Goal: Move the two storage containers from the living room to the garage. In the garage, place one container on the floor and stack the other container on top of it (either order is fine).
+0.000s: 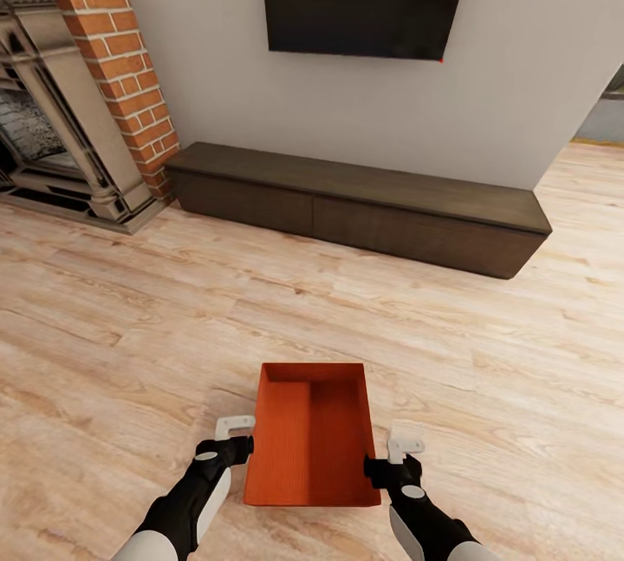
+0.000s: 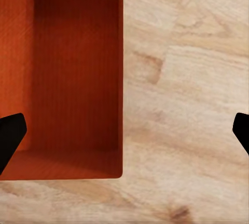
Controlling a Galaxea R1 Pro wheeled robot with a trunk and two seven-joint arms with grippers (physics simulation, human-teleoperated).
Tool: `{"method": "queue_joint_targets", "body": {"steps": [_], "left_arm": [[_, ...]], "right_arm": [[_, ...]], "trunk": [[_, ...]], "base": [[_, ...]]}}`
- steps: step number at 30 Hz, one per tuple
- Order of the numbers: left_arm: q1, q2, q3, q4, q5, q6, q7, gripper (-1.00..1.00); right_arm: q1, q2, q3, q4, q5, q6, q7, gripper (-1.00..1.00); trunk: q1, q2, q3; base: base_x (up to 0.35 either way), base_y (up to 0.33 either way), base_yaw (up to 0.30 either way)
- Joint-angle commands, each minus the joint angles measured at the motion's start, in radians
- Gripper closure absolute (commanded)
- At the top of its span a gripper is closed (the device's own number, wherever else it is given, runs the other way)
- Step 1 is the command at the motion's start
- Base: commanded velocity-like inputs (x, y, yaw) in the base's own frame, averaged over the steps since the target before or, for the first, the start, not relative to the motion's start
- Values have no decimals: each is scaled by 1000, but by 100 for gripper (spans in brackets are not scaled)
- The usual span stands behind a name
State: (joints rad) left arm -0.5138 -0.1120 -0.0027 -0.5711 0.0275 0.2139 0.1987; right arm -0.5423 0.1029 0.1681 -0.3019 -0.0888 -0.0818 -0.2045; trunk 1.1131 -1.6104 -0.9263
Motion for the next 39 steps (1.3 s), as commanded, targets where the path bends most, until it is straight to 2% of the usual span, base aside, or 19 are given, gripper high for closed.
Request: {"method": "queue_joint_targets", "body": {"steps": [1,21,25,29,39], "left_arm": [[0,0,1,-3,3,5,3,-100],[0,-2,1,5,6,4,2,-100],[0,-2,-2,48,3,3,1,-100],[0,0,-20,85,-2,3,1,-100],[0,-1,-28,97,-2,2,1,-100]], "right_arm": [[-1,0,8,2,-9,-4,-6,-100],[-1,-2,8,3,-9,-4,-6,-100],[-1,-1,8,3,-9,-4,-6,-100],[-1,-2,8,3,-9,-4,-6,-100],[-1,-1,8,3,-9,-5,-6,-100]], "trunk": [[4,-8,-4],[81,-148,-67],[96,-176,-79],[111,-204,-92],[150,-274,-123]], "base": [[0,0,0],[0,0,0],[0,0,0],[0,0,0],[0,0,0]]}}
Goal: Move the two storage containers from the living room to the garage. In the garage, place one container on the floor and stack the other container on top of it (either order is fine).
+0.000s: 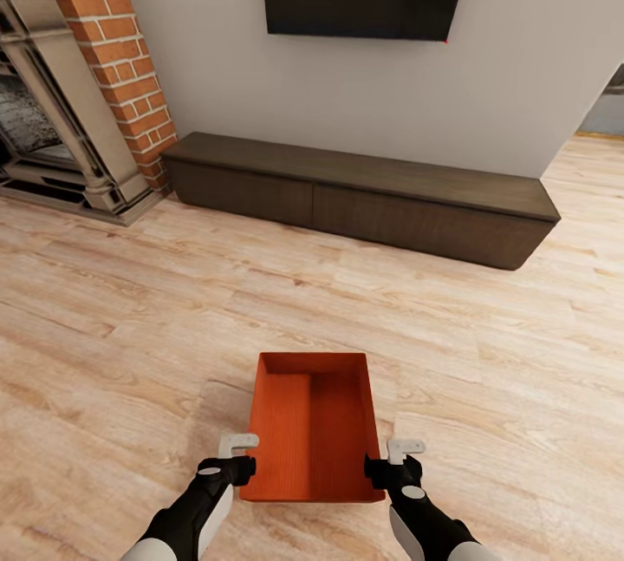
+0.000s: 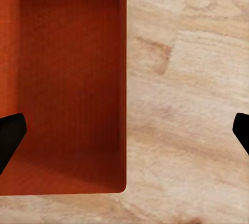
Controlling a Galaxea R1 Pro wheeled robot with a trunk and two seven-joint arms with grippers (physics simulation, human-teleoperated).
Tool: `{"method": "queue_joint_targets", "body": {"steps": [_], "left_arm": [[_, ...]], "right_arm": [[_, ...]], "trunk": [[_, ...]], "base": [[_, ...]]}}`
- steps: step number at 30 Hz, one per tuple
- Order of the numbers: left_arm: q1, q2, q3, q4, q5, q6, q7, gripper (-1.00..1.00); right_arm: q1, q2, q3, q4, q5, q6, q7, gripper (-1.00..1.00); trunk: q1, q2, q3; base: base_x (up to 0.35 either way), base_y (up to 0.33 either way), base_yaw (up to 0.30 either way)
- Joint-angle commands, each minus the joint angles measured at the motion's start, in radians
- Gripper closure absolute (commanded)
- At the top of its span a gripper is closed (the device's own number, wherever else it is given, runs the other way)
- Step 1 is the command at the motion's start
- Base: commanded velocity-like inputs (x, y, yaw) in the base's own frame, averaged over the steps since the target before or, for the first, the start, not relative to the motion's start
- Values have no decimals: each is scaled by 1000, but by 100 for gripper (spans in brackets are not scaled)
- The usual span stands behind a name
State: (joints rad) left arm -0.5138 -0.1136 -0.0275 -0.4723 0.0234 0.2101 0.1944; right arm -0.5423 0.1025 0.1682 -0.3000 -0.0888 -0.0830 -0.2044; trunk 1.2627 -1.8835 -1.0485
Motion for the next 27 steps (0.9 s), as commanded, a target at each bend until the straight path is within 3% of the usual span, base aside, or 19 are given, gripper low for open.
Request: {"method": "queue_joint_targets", "body": {"steps": [1,19,27], "left_arm": [[0,0,-3,-2,3,6,5,-100],[0,2,1,-22,3,6,6,-100],[0,1,1,-58,3,7,6,-100]], "right_arm": [[-1,0,8,1,-9,-4,-6,-100],[-2,-4,10,-15,-4,-2,-6,-100],[-40,-1,11,-21,-6,-1,-5,-100]], "trunk": [[4,-8,-4],[73,-134,-60],[103,-190,-85]], "base": [[0,0,0],[0,0,0],[0,0,0]]}}
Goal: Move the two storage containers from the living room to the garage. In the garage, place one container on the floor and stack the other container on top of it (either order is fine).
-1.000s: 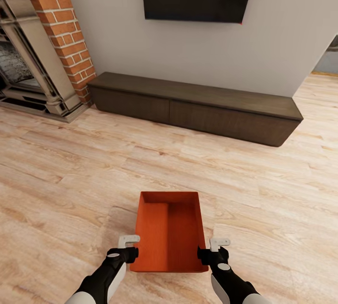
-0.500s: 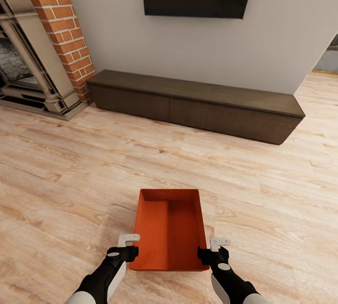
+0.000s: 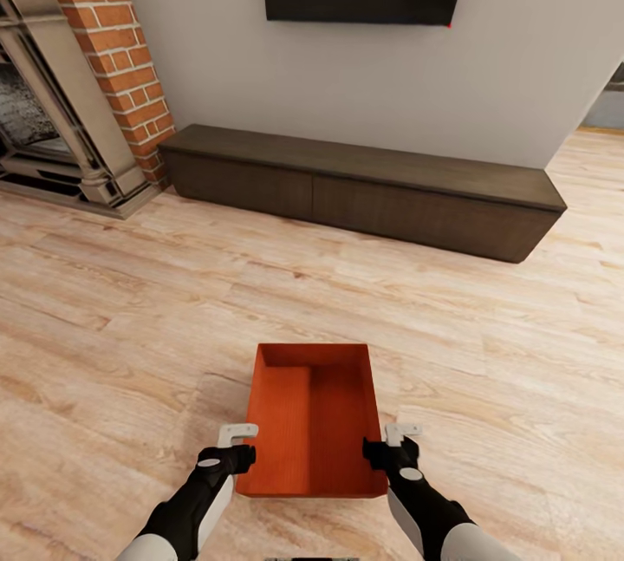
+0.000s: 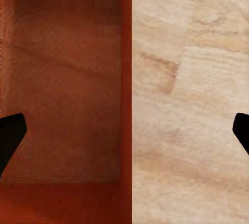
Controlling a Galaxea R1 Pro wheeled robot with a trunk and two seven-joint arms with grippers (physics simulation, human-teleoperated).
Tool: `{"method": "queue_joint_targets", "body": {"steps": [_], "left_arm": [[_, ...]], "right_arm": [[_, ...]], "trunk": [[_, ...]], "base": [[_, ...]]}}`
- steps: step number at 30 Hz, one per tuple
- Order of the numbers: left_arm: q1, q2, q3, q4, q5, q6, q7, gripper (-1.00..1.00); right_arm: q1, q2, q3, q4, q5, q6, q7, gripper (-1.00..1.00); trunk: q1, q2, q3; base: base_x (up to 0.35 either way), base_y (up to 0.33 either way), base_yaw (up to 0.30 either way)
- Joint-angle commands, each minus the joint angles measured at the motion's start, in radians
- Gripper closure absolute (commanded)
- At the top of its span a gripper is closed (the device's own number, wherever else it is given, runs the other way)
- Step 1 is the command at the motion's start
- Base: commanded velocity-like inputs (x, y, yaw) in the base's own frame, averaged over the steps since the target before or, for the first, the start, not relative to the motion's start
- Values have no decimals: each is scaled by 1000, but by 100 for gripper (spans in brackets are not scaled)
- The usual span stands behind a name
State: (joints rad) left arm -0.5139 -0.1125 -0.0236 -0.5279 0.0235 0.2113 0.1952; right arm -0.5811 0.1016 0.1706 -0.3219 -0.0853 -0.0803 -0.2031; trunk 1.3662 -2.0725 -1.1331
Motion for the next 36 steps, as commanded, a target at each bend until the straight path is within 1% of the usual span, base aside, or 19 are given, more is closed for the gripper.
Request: {"method": "queue_joint_targets", "body": {"steps": [1,17,21,25,36], "left_arm": [[0,0,-3,-5,3,6,5,-100],[0,1,-4,-20,1,5,6,-100],[0,0,-4,-51,1,6,6,-100],[0,0,-4,-63,1,6,6,-100],[0,2,-4,-66,1,7,6,-100]], "right_arm": [[-2,0,8,1,-9,-5,-6,-100],[-5,1,8,14,-9,-10,-6,-100],[-5,1,6,15,-8,-11,-7,-100],[-5,1,5,16,-7,-17,-7,-100],[-5,2,5,17,-6,-25,-11,-100]], "trunk": [[4,-8,-4],[65,-120,-54],[80,-148,-67],[96,-176,-79],[138,-253,-114]], "base": [[0,0,0],[0,0,0],[0,0,0],[0,0,0],[0,0,0]]}}
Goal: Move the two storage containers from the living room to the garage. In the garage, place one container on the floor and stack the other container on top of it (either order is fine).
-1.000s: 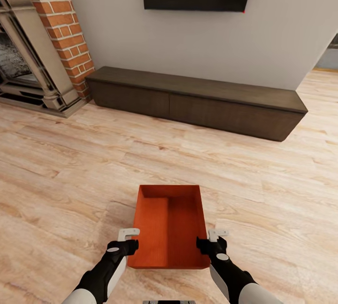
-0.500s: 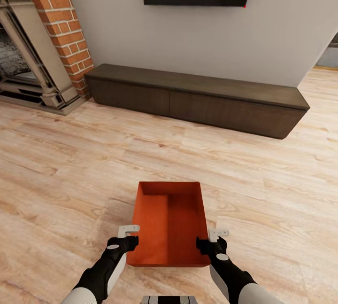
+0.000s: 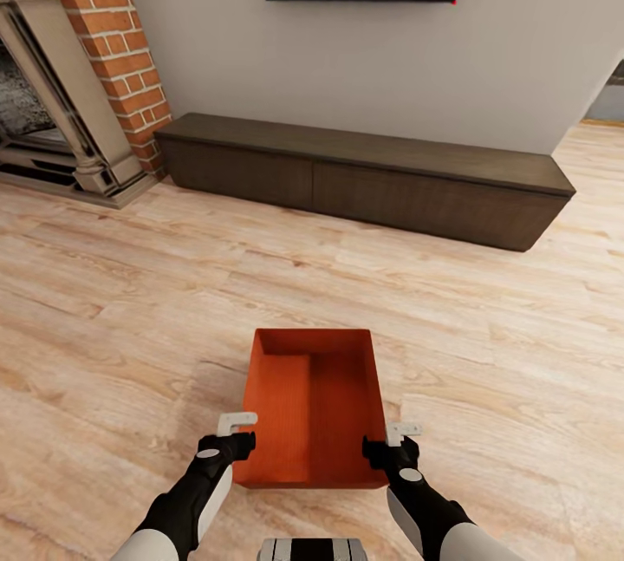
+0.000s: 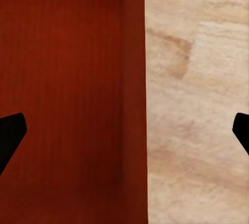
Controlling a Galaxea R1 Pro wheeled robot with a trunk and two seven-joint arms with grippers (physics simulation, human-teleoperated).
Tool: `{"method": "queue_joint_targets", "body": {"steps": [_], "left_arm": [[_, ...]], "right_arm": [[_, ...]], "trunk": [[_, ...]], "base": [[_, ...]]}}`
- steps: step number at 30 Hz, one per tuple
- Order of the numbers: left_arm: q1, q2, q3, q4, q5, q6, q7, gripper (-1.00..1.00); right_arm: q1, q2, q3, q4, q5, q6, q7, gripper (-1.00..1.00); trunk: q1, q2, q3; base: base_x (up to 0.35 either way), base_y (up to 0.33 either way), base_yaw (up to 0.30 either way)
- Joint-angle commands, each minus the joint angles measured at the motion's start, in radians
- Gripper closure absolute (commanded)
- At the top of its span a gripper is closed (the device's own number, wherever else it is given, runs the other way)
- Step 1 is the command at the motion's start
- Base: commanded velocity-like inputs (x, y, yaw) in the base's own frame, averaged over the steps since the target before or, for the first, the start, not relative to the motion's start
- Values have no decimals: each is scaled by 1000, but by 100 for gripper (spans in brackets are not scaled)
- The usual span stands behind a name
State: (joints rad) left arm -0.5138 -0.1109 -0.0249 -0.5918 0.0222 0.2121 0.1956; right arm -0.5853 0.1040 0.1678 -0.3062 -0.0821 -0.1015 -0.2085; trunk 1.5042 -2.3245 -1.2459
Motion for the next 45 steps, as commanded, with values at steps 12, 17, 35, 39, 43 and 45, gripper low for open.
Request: {"method": "queue_joint_targets", "body": {"steps": [12,17,35,39,43,45], "left_arm": [[0,2,-2,-3,2,6,5,-100],[0,2,-1,-3,2,6,5,-100],[0,2,-4,-4,3,6,5,-100],[0,2,-4,-3,4,5,4,-100],[0,2,-4,-3,5,4,0,-100],[0,2,-4,-3,5,4,0,-100]], "right_arm": [[-1,0,10,1,-5,-2,-10,-100],[-1,-1,10,1,-4,-3,-9,-100],[-1,-4,10,0,-4,-4,-11,-100],[-1,-3,10,-1,-6,-5,-11,-100],[-1,-3,10,0,-7,-6,-11,-100],[-1,-3,10,0,-7,-6,-11,-100]], "trunk": [[38,-71,-32],[38,-71,-32],[38,-71,-32],[38,-71,-32],[38,-71,-32],[38,-71,-32]], "base": [[0,0,0],[0,0,0],[0,0,0],[0,0,0],[0,0,0],[0,0,0]]}}
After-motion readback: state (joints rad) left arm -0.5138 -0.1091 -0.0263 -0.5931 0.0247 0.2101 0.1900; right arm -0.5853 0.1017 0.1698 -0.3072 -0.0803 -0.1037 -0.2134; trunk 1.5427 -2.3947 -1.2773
